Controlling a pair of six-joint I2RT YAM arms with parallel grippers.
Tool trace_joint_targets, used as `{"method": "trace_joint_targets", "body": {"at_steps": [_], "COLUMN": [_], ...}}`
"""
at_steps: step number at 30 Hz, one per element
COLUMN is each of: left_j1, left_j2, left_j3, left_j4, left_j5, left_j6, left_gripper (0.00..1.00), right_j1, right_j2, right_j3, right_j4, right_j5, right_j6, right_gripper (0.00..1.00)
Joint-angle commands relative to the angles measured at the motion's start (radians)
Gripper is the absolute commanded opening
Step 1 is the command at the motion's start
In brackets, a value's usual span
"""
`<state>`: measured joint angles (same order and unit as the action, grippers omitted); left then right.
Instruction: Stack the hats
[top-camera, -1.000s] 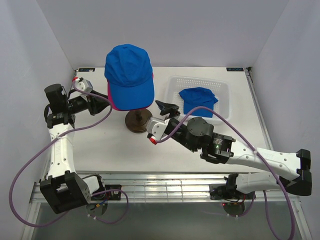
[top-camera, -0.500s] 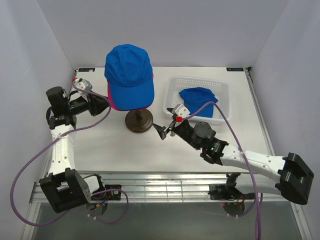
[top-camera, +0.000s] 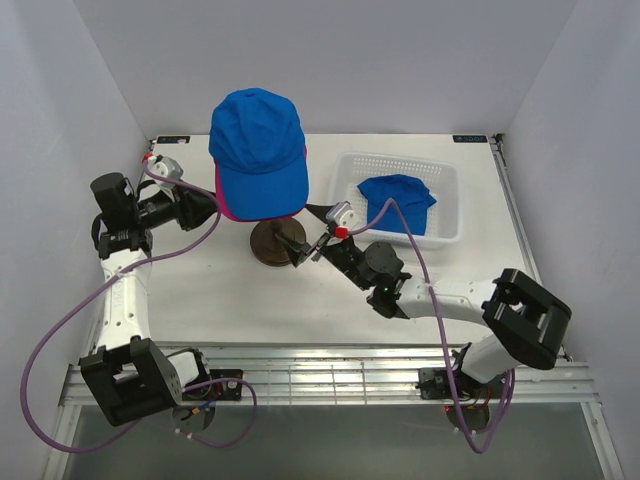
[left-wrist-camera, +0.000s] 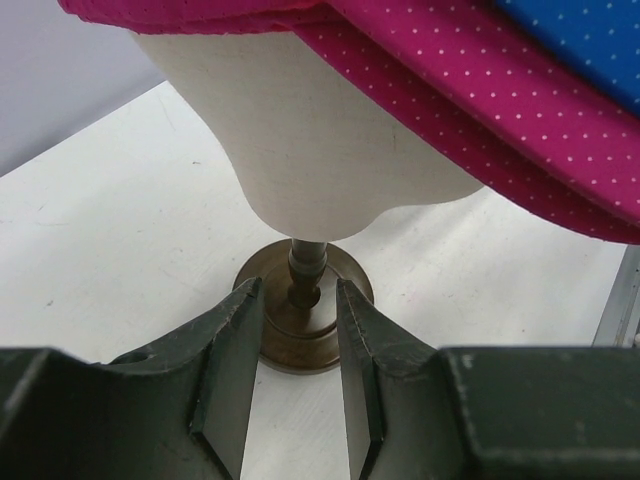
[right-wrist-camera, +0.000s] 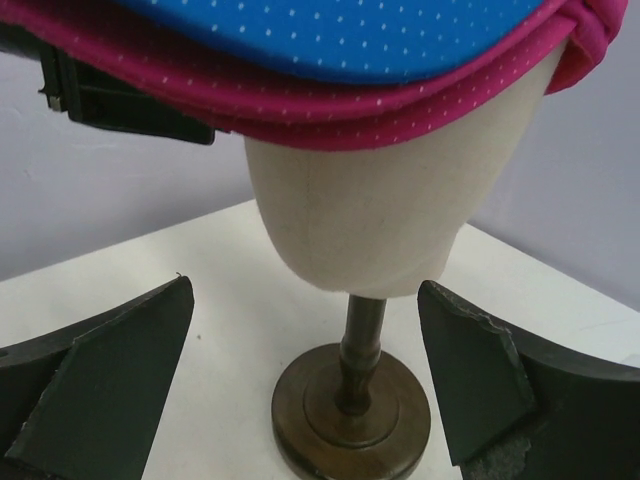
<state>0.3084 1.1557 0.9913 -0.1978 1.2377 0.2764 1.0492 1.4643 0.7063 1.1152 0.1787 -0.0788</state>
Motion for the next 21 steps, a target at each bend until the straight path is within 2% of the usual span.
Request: {"method": "trace_joint_targets", "body": {"at_steps": [1,6,14,17,21], "left_j1": [0.008,0.009,0.012,0.012,0.015], "left_j2": [-0.01,-0.004,0.009,0.009,0.009], "left_j3": [0.001,0.007,0.023,0.024,0.024], "left_j4": [0.021,0.023,0.023,0.029,0.026], "left_j5": [0.011,0.009,0.017,0.019,0.017], "left_j6": [-0.014,-0.011,-0.014,-0.019,-0.019], "left_gripper": [0.46,0.46,0.46,0.46,0.46], "right_j1": [-0.002,-0.002,-0.032,-0.052,-0.098], "right_j2": [0.054,0.14,0.179,0.183,0.189], "right_j3": [0.076,0.182,0.202,0.206,0.219], "right_j4": [0.192,0.169,0.141,0.12,0.092], "right_j5": [0.062,0.074,0.097,0.085,0.03], "right_j6": [0.014,-0.004,0.037,0.046,0.068], "right_gripper": [0.98,0.98,0.97,0.95,0.87]}}
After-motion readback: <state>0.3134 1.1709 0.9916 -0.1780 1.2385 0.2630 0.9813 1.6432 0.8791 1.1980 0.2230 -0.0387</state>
